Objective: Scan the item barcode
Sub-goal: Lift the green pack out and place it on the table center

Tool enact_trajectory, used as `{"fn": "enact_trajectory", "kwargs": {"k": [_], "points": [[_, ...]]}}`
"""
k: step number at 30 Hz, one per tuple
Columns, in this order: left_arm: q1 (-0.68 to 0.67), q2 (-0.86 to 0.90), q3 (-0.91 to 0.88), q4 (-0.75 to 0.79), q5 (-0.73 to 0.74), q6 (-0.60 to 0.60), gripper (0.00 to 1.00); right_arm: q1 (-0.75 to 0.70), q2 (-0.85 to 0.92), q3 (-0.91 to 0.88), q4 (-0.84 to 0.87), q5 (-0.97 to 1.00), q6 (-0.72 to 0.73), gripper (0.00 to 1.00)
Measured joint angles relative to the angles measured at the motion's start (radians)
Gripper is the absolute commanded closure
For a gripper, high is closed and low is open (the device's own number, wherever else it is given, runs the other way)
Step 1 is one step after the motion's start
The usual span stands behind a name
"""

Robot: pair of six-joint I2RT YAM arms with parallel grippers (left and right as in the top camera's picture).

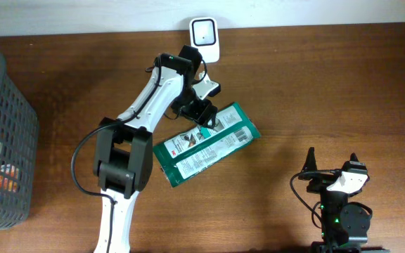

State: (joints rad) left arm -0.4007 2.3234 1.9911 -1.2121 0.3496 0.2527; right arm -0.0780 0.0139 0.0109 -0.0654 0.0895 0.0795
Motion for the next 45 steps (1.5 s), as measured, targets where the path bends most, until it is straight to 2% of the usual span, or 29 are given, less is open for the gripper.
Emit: {"fn": "enact_trajectory", "kwargs": {"k": [6, 15, 20, 22, 26, 29, 30, 31, 32, 40, 45], "points": [[0.001, 0.004, 0.07, -0.076, -0.064, -0.002, 0.25, 0.0, 0.0, 0.0, 0.0, 0.0, 0.0, 0.02], [0.095, -0.074, 0.478, -0.24, -0.172, -0.053, 0.27, 0.0, 0.0, 0.0, 0.0, 0.0, 0.0, 0.02], [0.245, -0.204, 0.64, -0.319, -0.282, -0.114, 0.26, 0.0, 0.0, 0.0, 0.0, 0.0, 0.0, 0.02], [0.318, -0.253, 0.659, -0.331, -0.312, -0.135, 0.21, 0.0, 0.0, 0.0, 0.0, 0.0, 0.0, 0.02], [0.538, -0.33, 0.666, -0.339, -0.351, -0.199, 0.18, 0.0, 0.0, 0.0, 0.0, 0.0, 0.0, 0.02], [0.714, -0.337, 0.666, -0.335, -0.358, -0.241, 0.18, 0.0, 0.0, 0.0, 0.0, 0.0, -0.001, 0.02], [0.766, -0.337, 0.665, -0.336, -0.362, -0.25, 0.13, 0.0, 0.0, 0.0, 0.0, 0.0, 0.0, 0.02], [0.794, -0.337, 0.665, -0.338, -0.363, -0.261, 0.13, 0.0, 0.0, 0.0, 0.0, 0.0, -0.001, 0.02], [0.882, -0.337, 0.665, -0.343, -0.376, -0.27, 0.13, 0.0, 0.0, 0.0, 0.0, 0.0, -0.001, 0.02], [1.159, -0.338, 0.657, -0.356, -0.41, -0.34, 0.14, 0.0, 0.0, 0.0, 0.0, 0.0, 0.0, 0.02], [1.233, -0.348, 0.524, -0.328, -0.41, -0.355, 0.16, 0.0, 0.0, 0.0, 0.0, 0.0, -0.001, 0.02]]}}
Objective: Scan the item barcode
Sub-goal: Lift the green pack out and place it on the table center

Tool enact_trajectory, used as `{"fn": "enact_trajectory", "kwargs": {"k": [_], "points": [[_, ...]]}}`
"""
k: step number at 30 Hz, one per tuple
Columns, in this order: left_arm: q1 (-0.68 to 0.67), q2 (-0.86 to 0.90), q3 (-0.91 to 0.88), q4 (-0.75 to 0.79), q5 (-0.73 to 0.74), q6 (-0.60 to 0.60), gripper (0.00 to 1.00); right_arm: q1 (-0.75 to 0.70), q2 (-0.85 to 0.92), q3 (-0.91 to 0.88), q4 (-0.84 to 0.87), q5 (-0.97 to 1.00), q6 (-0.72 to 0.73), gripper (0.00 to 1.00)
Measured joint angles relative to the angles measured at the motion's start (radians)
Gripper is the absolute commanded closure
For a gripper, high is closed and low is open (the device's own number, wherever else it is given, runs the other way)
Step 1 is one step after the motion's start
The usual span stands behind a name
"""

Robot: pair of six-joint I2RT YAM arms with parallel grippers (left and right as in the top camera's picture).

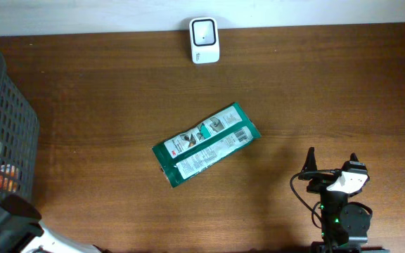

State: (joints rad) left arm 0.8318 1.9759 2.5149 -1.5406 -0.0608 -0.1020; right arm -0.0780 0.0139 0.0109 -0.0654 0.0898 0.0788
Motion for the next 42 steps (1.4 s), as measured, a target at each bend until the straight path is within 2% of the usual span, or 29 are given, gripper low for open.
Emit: {"fn": "enact_trajectory", "kwargs": {"k": [6, 8, 10, 19, 27, 35, 39, 42], "points": [[0.016, -0.003, -0.344, 0.166, 0.0, 0.052, 0.16, 0.0, 0.0, 0.0, 0.0, 0.0, 0.0, 0.02], [0.016, -0.003, -0.435, 0.236, 0.002, 0.112, 0.16, 0.0, 0.0, 0.0, 0.0, 0.0, 0.0, 0.02], [0.016, -0.003, -0.511, 0.288, 0.008, 0.179, 0.22, 0.0, 0.0, 0.0, 0.0, 0.0, 0.0, 0.02], [0.016, -0.003, -0.819, 0.565, 0.019, 0.412, 0.21, 0.0, 0.0, 0.0, 0.0, 0.0, 0.001, 0.02], [0.042, -0.003, -0.958, 0.768, 0.015, 0.512, 0.2, 0.0, 0.0, 0.0, 0.0, 0.0, 0.0, 0.02], [0.071, -0.003, -1.052, 0.853, 0.011, 0.577, 0.29, 0.0, 0.0, 0.0, 0.0, 0.0, 0.001, 0.02], [0.071, 0.002, -1.065, 0.873, 0.012, 0.592, 0.44, 0.0, 0.0, 0.0, 0.0, 0.0, 0.0, 0.02], [0.069, 0.011, -1.065, 0.878, 0.018, 0.596, 0.48, 0.0, 0.0, 0.0, 0.0, 0.0, 0.0, 0.02]]}}
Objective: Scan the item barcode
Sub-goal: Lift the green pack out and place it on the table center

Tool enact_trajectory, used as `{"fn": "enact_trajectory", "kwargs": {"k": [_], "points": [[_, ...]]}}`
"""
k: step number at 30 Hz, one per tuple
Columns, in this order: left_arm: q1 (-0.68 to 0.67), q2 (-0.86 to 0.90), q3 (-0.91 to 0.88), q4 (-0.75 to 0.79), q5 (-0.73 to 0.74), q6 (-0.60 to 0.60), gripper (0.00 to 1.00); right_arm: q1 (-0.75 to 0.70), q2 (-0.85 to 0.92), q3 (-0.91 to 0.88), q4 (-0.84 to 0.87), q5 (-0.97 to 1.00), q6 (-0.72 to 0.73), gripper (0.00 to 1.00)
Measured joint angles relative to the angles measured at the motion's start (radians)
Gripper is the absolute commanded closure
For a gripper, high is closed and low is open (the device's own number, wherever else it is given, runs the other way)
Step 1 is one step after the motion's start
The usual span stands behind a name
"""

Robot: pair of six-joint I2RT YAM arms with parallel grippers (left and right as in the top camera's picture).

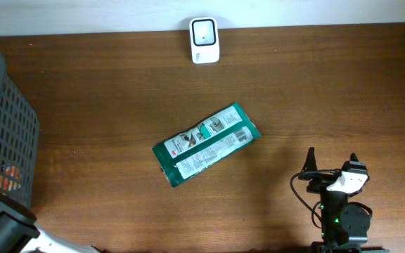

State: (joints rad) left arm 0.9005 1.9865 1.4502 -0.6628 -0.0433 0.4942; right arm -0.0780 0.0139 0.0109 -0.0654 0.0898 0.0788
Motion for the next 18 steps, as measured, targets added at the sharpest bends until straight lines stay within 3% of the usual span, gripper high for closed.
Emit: {"fn": "enact_trajectory", "kwargs": {"k": [7, 9, 11, 18], "points": [[0.0, 0.005, 0.0, -0.001, 0.026, 0.0, 0.57, 0.0, 0.0, 0.0, 0.0, 0.0, 0.001, 0.02], [0.0, 0.005, 0.0, 0.002, 0.032, 0.0, 0.72, 0.0, 0.0, 0.0, 0.0, 0.0, 0.0, 0.01], [0.0, 0.006, -0.002, 0.008, 0.039, -0.001, 0.98, 0.0, 0.0, 0.0, 0.0, 0.0, 0.0, 0.02], [0.003, 0.006, 0.011, 0.01, 0.037, -0.005, 1.0, 0.0, 0.0, 0.0, 0.0, 0.0, 0.0, 0.02]]}}
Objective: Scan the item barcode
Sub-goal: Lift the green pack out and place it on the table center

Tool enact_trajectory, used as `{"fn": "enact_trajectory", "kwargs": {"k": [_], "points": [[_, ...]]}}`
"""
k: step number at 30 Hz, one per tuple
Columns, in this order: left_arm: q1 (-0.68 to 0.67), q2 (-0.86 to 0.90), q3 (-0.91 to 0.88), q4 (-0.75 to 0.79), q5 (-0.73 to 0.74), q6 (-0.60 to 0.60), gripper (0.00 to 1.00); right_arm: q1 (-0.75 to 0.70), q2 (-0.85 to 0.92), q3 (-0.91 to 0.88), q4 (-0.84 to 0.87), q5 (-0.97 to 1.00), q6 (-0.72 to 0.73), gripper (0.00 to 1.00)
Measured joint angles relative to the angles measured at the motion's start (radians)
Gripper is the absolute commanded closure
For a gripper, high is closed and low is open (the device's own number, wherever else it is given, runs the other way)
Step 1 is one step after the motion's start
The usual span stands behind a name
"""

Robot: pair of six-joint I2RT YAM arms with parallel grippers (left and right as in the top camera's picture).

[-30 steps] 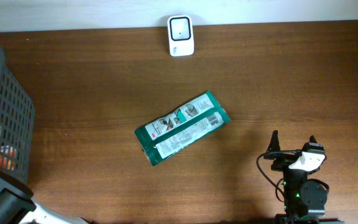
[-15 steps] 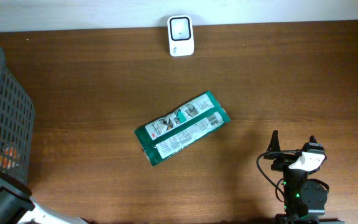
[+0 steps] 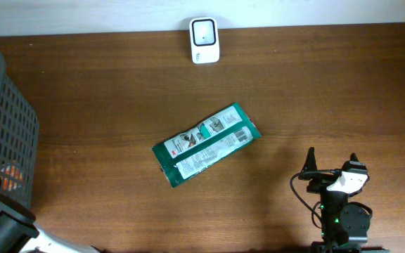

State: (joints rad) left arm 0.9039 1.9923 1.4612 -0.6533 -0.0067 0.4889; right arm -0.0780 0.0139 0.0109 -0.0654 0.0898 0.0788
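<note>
A green and white packet (image 3: 204, 145) lies flat and slanted in the middle of the table, its barcode near the right end facing up. The white barcode scanner (image 3: 204, 40) stands at the table's far edge, apart from the packet. My right gripper (image 3: 331, 159) rests open at the near right, nothing between its fingers. Of my left arm only a dark part (image 3: 2, 232) shows at the bottom left corner; its gripper is out of view.
A grey mesh basket (image 3: 9, 137) with several items inside stands at the left edge. Wooden table (image 3: 329, 84) surface stretches between the packet, the scanner and the right arm.
My left gripper was at the packet's upper end near the scanner. By the following moment the arm had withdrawn to the bottom left corner and the packet lay alone on the table. It has stayed there, and the right arm has not moved.
</note>
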Motion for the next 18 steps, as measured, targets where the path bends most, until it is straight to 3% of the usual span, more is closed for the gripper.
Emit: {"fn": "enact_trajectory", "kwargs": {"k": [8, 18], "points": [[-0.015, -0.068, 0.022, -0.046, 0.03, -0.098, 1.0, 0.0, 0.0, 0.0, 0.0, 0.0, 0.0, 0.02], [-0.055, -0.416, 0.043, 0.008, 0.052, -0.177, 1.0, 0.0, 0.0, 0.0, 0.0, 0.0, 0.0, 0.02]]}}
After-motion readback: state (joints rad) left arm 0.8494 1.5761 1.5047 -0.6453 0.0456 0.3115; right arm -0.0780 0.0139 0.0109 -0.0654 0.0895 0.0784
